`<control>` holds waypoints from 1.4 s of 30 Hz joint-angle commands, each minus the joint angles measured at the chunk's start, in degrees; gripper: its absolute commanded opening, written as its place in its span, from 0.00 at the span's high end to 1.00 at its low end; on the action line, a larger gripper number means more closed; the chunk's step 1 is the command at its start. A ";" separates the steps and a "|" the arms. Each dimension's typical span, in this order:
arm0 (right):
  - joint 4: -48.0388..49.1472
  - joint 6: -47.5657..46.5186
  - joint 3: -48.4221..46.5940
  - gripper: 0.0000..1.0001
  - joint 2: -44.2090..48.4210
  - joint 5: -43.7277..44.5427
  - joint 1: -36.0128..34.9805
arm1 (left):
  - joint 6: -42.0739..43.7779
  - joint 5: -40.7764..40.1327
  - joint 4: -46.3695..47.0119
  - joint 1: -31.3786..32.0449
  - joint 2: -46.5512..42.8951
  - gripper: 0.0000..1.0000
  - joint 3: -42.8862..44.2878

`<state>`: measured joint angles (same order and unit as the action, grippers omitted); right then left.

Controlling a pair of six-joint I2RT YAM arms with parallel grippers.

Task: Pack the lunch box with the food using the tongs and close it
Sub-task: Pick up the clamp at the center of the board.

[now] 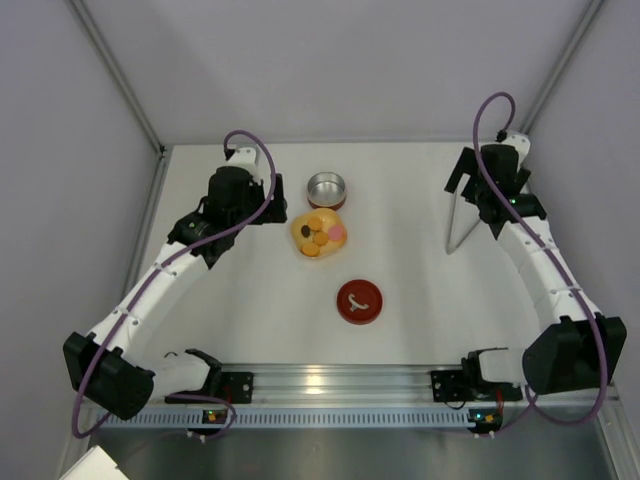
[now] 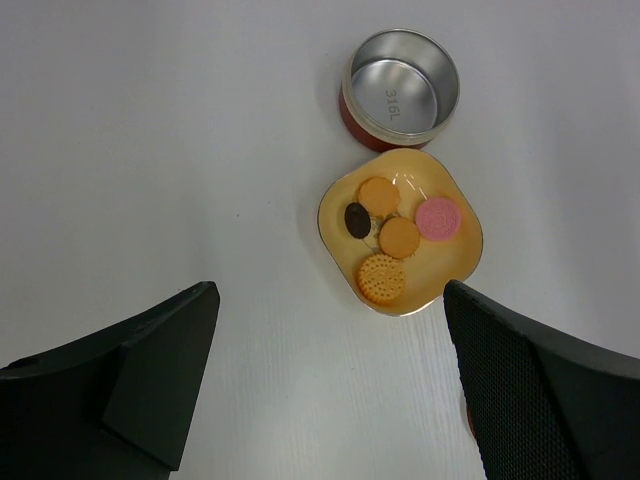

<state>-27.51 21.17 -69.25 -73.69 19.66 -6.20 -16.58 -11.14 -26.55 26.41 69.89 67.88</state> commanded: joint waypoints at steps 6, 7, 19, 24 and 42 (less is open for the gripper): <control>1.57 0.98 0.87 0.00 -3.39 2.66 1.10 | 0.23 -0.47 -0.35 -0.05 -1.33 0.01 0.33; 1.84 1.33 1.05 0.01 -3.56 2.58 1.36 | 0.23 -0.38 -0.35 -0.05 -1.42 0.01 0.41; 1.93 4.75 -0.79 0.01 -10.59 3.98 1.80 | 0.14 0.06 -0.61 -0.05 -1.95 0.01 0.24; 3.07 6.25 0.61 0.01 -13.93 5.83 2.77 | 0.14 0.41 -0.70 0.04 -2.04 0.01 0.15; 8.08 4.06 0.53 0.00 -27.91 -0.68 5.67 | 0.23 0.41 -0.79 0.04 -2.12 0.01 -0.20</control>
<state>-24.21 25.69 -67.88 -100.75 19.73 -1.26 -16.56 -11.05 -28.21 26.41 69.47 67.83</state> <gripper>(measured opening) 0.993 0.990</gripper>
